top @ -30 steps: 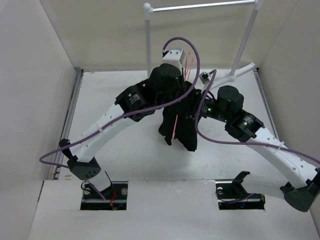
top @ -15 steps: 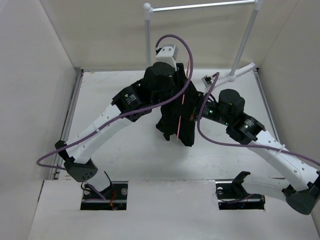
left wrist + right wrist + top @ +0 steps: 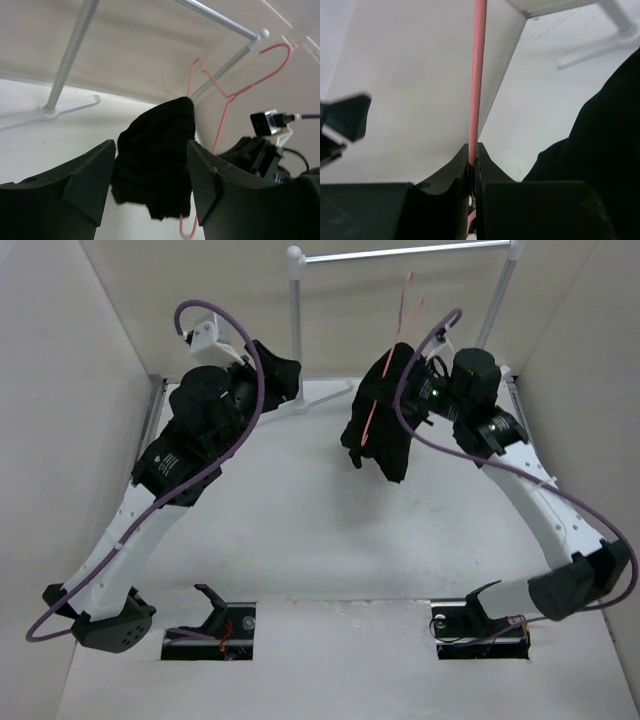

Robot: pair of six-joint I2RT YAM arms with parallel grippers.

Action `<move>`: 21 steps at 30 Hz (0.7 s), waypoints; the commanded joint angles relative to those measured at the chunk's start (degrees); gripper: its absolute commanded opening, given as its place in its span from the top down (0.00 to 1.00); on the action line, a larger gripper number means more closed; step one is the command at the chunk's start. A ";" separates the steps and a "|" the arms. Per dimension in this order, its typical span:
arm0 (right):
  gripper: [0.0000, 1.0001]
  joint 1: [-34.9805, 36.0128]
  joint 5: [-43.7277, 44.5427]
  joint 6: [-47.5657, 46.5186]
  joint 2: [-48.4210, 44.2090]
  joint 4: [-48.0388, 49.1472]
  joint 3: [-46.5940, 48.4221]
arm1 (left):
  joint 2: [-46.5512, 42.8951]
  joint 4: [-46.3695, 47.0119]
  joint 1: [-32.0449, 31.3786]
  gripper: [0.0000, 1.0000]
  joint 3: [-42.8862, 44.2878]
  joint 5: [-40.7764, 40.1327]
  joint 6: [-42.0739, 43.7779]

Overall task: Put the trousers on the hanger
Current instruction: Place the hanger at the clothesline.

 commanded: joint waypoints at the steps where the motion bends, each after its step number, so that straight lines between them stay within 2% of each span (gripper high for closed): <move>1: 0.93 -5.09 -2.25 -2.43 5.42 4.20 10.15 | -2.50 0.97 2.44 0.43 -5.66 1.81 -3.22; 6: 0.94 -11.07 -3.48 -3.93 18.42 -2.04 26.14 | -6.46 0.53 4.73 0.43 -15.59 4.53 -6.82; 12: 0.94 -15.56 -7.69 -3.49 31.18 -6.09 42.85 | -8.93 0.44 7.19 0.44 -22.46 6.99 -8.68; 18: 0.95 -18.81 -9.10 -2.00 38.92 -10.22 54.55 | -9.63 0.44 10.26 0.44 -25.72 8.75 -8.85; 21: 0.95 -20.04 -9.54 -0.77 41.30 -10.40 56.76 | -9.11 0.44 11.67 0.44 -26.68 10.16 -9.11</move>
